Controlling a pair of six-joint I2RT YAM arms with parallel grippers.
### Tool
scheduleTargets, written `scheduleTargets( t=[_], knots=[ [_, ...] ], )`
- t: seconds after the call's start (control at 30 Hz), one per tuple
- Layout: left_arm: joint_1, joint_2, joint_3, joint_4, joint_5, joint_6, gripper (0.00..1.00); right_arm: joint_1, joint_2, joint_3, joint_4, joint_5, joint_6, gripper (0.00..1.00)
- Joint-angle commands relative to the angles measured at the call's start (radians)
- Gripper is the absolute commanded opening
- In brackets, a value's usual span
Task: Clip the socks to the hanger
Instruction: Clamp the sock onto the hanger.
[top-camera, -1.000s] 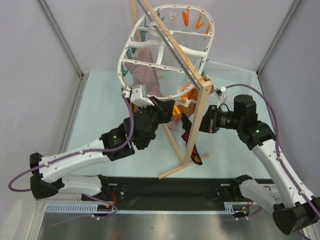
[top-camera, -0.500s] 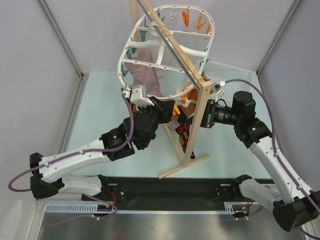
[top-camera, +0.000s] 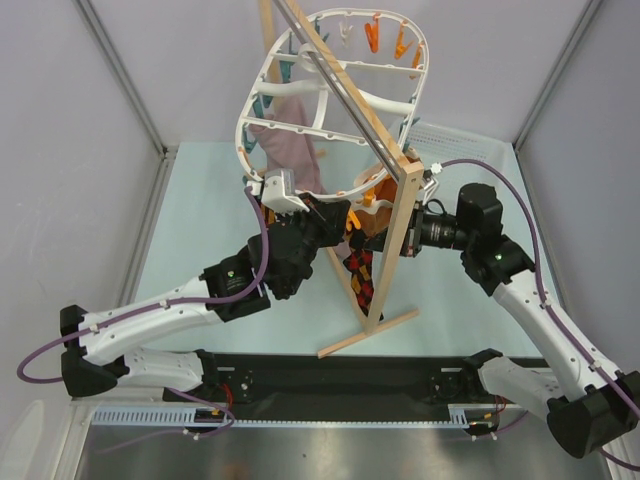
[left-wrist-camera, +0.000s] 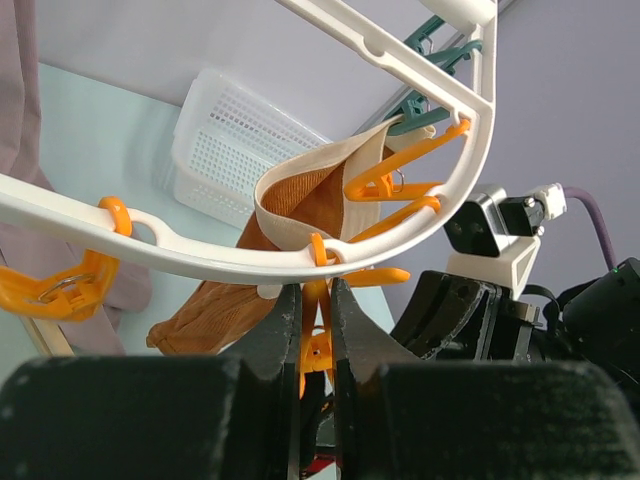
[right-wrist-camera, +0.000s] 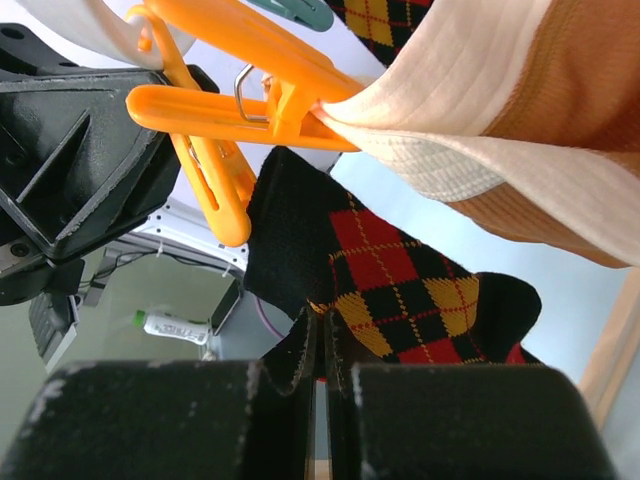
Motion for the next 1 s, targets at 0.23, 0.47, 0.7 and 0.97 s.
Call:
scheduleTargets(
  t=[0.23,0.47,0.7,0.97],
  knots=[
    [-0.004,0.012,0.008,0.004,0.032,-0.007,0.0,0.026,0.004,0.017,0.086,-0.024,0.039,0.0],
    [-0.004,0.012,0.01,-0.002,0.038,-0.009,0.0,0.026,0.003,0.027,0.098,-0.021,0.048,0.0],
    [-0.004,0.012,0.004,-0.001,0.038,-0.018,0.01,0.026,0.011,0.026,0.135,-0.022,0.075,0.0],
    [-0.004,-0.006,-0.018,0.009,0.026,-0.029,0.1,0.026,0.018,0.03,0.174,-0.031,0.105,0.0]
  ],
)
